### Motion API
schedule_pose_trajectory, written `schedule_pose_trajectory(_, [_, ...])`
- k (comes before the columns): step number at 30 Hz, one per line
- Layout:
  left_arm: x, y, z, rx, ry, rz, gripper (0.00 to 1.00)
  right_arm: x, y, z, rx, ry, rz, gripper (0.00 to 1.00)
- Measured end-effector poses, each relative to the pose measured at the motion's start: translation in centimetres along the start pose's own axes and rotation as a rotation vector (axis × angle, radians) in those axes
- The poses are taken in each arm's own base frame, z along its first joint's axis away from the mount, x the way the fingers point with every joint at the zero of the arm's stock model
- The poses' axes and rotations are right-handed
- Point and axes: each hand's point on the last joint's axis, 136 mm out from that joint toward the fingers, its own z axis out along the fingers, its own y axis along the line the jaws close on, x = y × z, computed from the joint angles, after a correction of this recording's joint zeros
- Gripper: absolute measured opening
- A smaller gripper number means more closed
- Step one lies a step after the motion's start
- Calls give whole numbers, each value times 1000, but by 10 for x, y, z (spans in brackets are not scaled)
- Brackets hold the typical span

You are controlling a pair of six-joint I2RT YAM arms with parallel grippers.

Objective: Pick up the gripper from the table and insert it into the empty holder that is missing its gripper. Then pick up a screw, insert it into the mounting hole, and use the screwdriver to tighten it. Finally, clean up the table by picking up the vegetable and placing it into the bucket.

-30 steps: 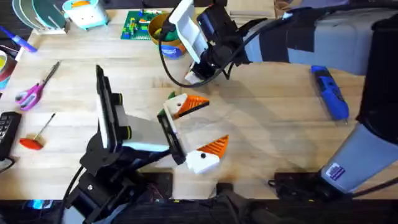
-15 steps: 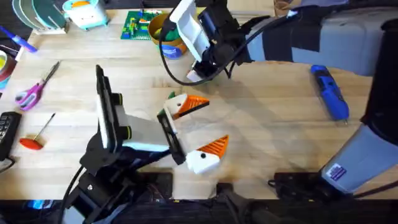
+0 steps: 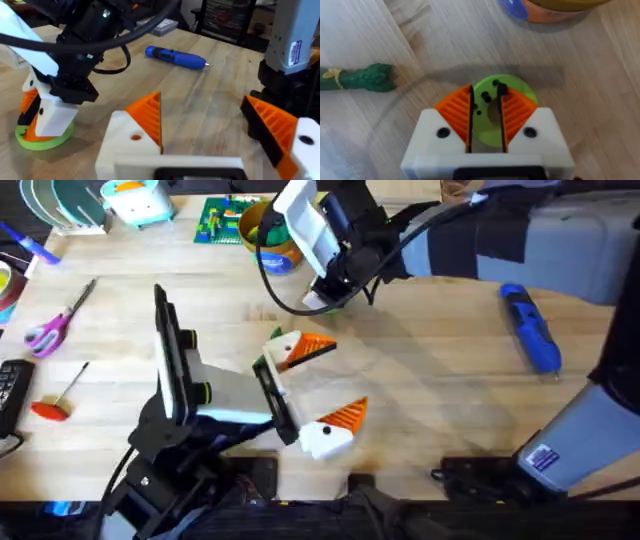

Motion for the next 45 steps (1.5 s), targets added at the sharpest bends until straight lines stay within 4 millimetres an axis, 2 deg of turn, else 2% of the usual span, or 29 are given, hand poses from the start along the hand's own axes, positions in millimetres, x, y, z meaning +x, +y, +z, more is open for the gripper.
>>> schedule_pose_trajectory(13, [0,0,0,0,0,0,993,6,1,0,-4,26,4,321])
schedule_pose_trajectory(20, [0,0,0,0,0,0,993,6,1,0,-4,27,4,284])
schedule_pose_trajectory(24, [0,0,0,0,0,0,993,7,2,0,-5,29,5,211])
schedule_pose_trajectory(32, [0,0,0,0,0,0,993,9,3,0,-8,38,6,212])
schedule_pose_trajectory(35, [0,0,0,0,0,0,993,10,3,-1,-10,42,10,262])
schedule_pose_trajectory(45, [0,0,0,0,0,0,993,10,3,0,-10,42,11,259])
